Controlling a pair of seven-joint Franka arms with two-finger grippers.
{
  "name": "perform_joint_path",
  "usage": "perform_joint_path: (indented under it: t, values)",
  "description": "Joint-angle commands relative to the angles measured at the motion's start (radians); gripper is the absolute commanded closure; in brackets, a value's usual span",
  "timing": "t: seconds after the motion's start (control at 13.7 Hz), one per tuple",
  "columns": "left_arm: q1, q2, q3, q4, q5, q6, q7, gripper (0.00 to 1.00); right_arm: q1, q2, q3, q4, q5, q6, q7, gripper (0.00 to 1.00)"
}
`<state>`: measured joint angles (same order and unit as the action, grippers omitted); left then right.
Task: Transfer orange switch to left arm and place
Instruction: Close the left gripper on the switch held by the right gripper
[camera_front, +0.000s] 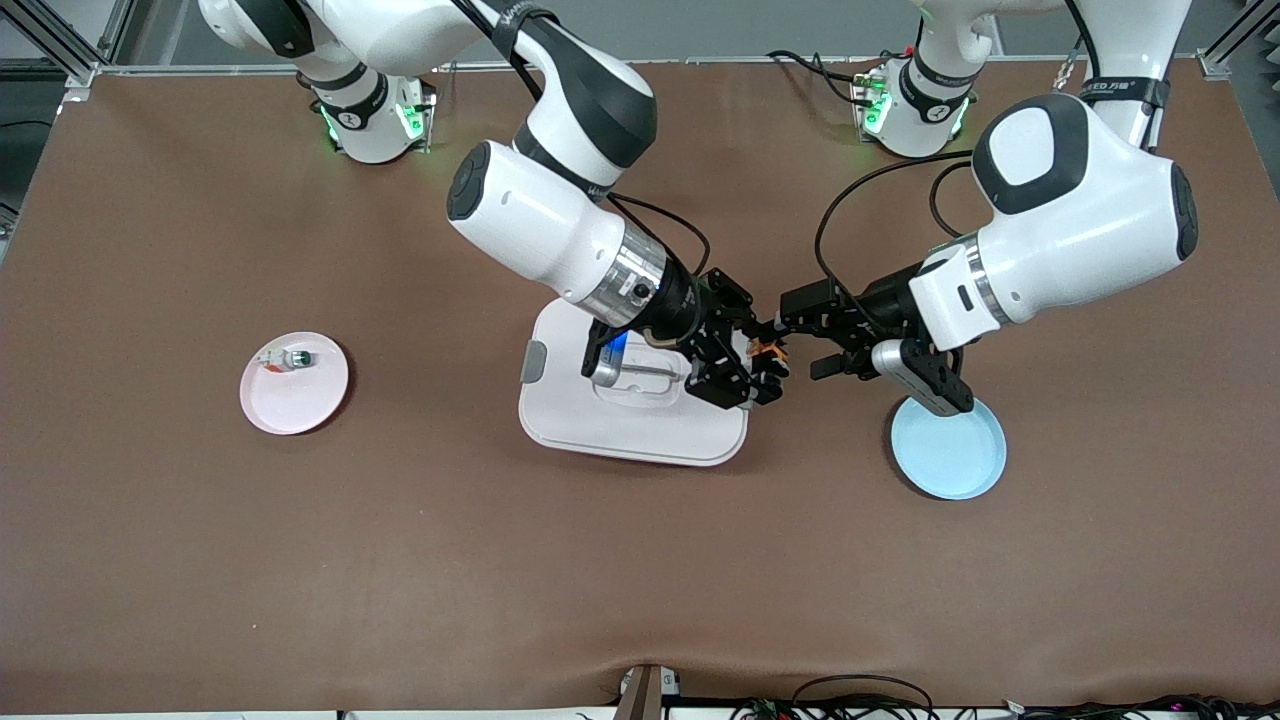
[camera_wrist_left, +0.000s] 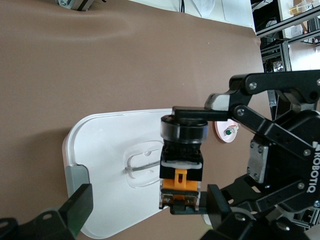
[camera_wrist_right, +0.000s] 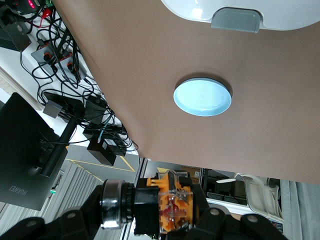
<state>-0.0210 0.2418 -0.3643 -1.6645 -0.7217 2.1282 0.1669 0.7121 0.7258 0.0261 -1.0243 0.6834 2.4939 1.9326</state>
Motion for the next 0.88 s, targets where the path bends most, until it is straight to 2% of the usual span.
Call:
perform_joint_path:
  t: [0.0,0.07,0.22,0.44,0.66,0.73,0.8]
  values:
    - [-0.005,0.004,-0.002,0.002,-0.019,0.01,0.025,0.0,-0.003,0.029,0.001,0.052,0.018,0.003,0.011,1.0]
    - [-0.005,0.004,-0.002,0.003,-0.019,0.01,0.025,0.01,-0.003,0.029,0.001,0.052,0.018,0.003,0.012,1.0]
    - [-0.013,0.004,-0.002,0.005,-0.018,0.012,0.025,0.33,0.0,0.029,0.003,0.052,0.018,0.005,0.026,1.0]
    - [-0.014,0.004,-0.002,0.006,-0.016,0.018,0.025,0.67,0.013,0.029,0.003,0.052,0.016,0.007,0.037,1.0]
    - [-0.023,0.019,-0.002,0.006,-0.016,0.039,0.026,0.84,0.017,0.029,0.003,0.052,0.016,0.008,0.04,1.0]
    - [-0.026,0.021,-0.002,0.006,-0.019,0.045,0.026,1.0,0.018,0.029,0.003,0.052,0.018,0.008,0.042,1.0]
    - [-0.027,0.022,-0.002,0.006,-0.019,0.045,0.026,1.0,0.024,0.029,0.003,0.052,0.016,0.01,0.046,1.0]
